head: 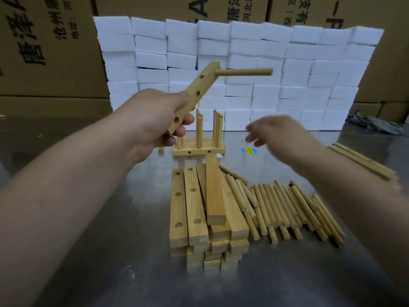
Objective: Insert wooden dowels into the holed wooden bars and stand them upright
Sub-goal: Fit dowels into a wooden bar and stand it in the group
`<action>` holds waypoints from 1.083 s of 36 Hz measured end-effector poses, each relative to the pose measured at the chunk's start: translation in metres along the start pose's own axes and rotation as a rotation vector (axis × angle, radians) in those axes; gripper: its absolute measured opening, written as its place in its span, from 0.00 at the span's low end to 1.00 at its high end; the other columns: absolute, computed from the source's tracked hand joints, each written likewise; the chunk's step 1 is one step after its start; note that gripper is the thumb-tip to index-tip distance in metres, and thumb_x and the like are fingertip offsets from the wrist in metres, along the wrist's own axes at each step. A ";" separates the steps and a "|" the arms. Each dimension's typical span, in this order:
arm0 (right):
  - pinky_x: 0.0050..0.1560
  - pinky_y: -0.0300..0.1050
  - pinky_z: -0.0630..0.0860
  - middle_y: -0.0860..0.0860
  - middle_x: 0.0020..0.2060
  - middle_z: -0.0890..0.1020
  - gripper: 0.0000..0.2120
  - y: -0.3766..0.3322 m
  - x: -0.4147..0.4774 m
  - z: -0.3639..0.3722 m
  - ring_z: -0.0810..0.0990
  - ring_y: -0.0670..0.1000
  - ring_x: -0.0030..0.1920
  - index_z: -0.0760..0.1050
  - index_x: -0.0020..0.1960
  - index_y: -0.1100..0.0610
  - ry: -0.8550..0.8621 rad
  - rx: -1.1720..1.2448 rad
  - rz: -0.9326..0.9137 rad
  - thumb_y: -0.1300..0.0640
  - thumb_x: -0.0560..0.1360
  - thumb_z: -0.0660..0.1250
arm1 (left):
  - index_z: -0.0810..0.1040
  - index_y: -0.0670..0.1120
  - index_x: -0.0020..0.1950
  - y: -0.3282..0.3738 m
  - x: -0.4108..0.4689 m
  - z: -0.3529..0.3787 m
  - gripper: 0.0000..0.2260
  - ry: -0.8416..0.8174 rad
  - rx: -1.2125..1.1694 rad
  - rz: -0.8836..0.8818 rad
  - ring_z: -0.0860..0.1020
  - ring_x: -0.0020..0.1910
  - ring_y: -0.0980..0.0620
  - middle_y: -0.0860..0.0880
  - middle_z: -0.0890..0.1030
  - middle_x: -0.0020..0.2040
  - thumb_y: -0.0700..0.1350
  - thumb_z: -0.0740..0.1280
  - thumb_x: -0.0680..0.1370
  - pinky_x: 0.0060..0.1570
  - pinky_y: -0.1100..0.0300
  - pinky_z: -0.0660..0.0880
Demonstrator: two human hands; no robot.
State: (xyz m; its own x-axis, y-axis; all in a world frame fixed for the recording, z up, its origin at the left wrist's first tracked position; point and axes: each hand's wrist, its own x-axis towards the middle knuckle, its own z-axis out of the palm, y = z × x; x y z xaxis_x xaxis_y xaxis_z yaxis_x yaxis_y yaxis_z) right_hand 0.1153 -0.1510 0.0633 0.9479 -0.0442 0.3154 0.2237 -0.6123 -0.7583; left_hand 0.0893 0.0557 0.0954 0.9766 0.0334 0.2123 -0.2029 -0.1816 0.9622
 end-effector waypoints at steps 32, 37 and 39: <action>0.29 0.41 0.62 0.45 0.32 0.72 0.09 0.008 -0.002 0.009 0.70 0.45 0.29 0.70 0.48 0.46 0.202 -0.386 -0.199 0.59 0.76 0.55 | 0.76 0.43 0.47 -0.002 0.001 0.008 0.13 -0.070 -0.276 -0.205 0.71 0.21 0.57 0.51 0.77 0.27 0.45 0.54 0.81 0.23 0.70 0.66; 0.29 0.37 0.65 0.42 0.32 0.76 0.14 -0.027 -0.021 -0.009 0.71 0.37 0.25 0.78 0.51 0.48 0.328 0.030 -0.325 0.60 0.74 0.57 | 0.76 0.43 0.48 -0.002 0.002 0.007 0.12 -0.065 -0.299 -0.228 0.71 0.21 0.56 0.50 0.78 0.28 0.44 0.54 0.80 0.24 0.70 0.67; 0.27 0.32 0.68 0.41 0.30 0.76 0.13 -0.035 -0.026 -0.009 0.71 0.39 0.27 0.78 0.48 0.48 0.309 0.123 -0.350 0.61 0.75 0.58 | 0.77 0.43 0.49 -0.002 0.001 0.009 0.13 -0.083 -0.293 -0.228 0.71 0.21 0.56 0.50 0.78 0.29 0.44 0.54 0.80 0.23 0.70 0.67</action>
State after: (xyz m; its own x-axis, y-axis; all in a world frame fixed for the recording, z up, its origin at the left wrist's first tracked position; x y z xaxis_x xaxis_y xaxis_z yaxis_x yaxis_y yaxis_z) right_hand 0.0807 -0.1354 0.0866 0.7030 -0.0962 0.7046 0.5605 -0.5350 -0.6322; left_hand 0.0913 0.0471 0.0919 0.9990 -0.0413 -0.0154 0.0199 0.1107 0.9937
